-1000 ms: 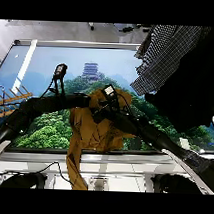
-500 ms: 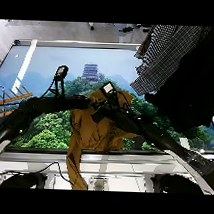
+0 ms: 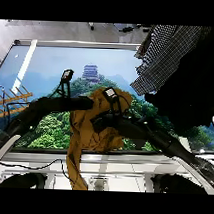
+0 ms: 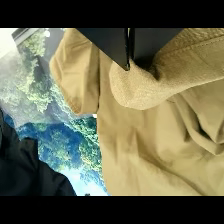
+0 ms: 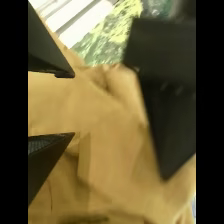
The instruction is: Fold the clothes and pants, and hang the long-sleeved shirts on hangers.
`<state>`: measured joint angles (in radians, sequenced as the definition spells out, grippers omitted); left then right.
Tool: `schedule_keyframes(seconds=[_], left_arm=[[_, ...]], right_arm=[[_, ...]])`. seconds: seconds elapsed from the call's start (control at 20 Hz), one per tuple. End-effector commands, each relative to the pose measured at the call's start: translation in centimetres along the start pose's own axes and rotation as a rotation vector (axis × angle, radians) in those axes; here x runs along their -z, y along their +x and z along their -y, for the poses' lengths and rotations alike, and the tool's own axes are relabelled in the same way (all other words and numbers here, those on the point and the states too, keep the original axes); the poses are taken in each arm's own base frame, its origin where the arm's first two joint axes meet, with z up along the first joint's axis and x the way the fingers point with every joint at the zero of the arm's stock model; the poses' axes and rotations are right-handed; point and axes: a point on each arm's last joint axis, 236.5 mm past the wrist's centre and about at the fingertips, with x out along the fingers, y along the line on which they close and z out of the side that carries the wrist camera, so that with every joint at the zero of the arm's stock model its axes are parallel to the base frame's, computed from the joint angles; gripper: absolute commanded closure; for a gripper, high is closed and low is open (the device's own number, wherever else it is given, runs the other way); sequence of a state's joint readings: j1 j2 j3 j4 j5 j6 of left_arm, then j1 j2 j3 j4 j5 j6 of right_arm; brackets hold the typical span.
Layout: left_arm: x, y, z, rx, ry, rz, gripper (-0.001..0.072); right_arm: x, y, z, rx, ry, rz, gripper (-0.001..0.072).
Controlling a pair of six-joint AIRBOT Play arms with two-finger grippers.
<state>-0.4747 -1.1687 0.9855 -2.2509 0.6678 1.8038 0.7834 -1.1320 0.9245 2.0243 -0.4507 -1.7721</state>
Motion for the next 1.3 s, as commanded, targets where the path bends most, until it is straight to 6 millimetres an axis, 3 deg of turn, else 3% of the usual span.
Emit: schedule_keyframes(seconds=[0.0, 0.05, 0.2, 0.45, 0.5, 0.6, 0.65, 0.7, 0.75, 0.8, 0.85, 0.9, 0.95, 1.0, 1.15, 1.25], left_arm=[[0.3, 1.1, 1.1, 0.017, -0.019, 0.003, 0.0676], [0.4, 1.2, 1.5, 0.022, -0.013, 0.002, 0.0676], [0.7, 1.3, 1.9, 0.028, -0.015, -0.003, 0.0677], [0.5, 1.1, 2.0, 0.03, -0.015, 0.001, 0.0676], [0.6, 1.1, 2.0, 0.031, -0.015, 0.001, 0.0676], [0.6, 1.1, 2.0, 0.03, -0.013, 0.001, 0.0676], [0.6, 1.1, 1.9, 0.027, -0.002, 0.001, 0.0666], [0.4, 1.0, 1.5, 0.017, 0.031, 0.004, 0.0608], [0.2, 0.7, 1.2, 0.01, 0.057, 0.01, 0.0387], [-0.3, 0.1, 0.6, 0.003, 0.054, 0.022, 0.0104], [-0.9, -0.7, 0.2, -0.003, 0.048, 0.034, 0.0024], [-1.1, -1.9, -0.3, -0.007, 0.066, 0.036, 0.0024], [-1.1, -3.1, -0.5, -0.007, 0.094, 0.027, 0.0023], [-0.9, -4.7, -0.8, -0.006, 0.13, 0.01, 0.0023], [0.2, -8.6, -3.1, -0.028, 0.227, -0.053, 0.0024], [1.4, -10.1, -7.3, -0.093, 0.156, -0.111, 0.0024]], right_arm=[[0.0, 2.9, -1.6, -0.009, 0.104, 0.064, 0.0319], [0.4, 4.1, -1.3, 0.001, 0.14, 0.066, 0.0362], [1.5, 6.8, 2.4, 0.065, 0.385, 0.075, 0.0339], [0.5, 5.9, 8.7, 0.156, 0.545, 0.128, 0.0364], [0.3, 5.6, 9.6, 0.168, 0.569, 0.137, 0.0423], [0.1, 5.3, 10.4, 0.177, 0.604, 0.146, 0.0674], [0.2, 5.0, 10.3, 0.176, 0.606, 0.135, 0.0673], [0.7, 4.8, 9.9, 0.176, 0.584, 0.099, 0.0673], [1.4, 4.1, 9.9, 0.192, 0.528, 0.053, 0.0673], [2.0, 3.3, 9.9, 0.213, 0.462, 0.01, 0.0674], [2.1, 2.2, 10.3, 0.237, 0.385, -0.016, 0.0673], [2.0, 0.9, 10.2, 0.25, 0.28, -0.041, 0.0602], [1.4, -0.4, 10.0, 0.255, 0.176, -0.046, 0.0382], [0.3, -1.9, 9.4, 0.25, 0.087, -0.03, 0.0245], [-2.4, -5.3, 9.1, 0.259, -0.055, 0.039, 0.0247], [-1.0, -5.9, 11.5, 0.29, 0.037, -0.011, 0.0244]])
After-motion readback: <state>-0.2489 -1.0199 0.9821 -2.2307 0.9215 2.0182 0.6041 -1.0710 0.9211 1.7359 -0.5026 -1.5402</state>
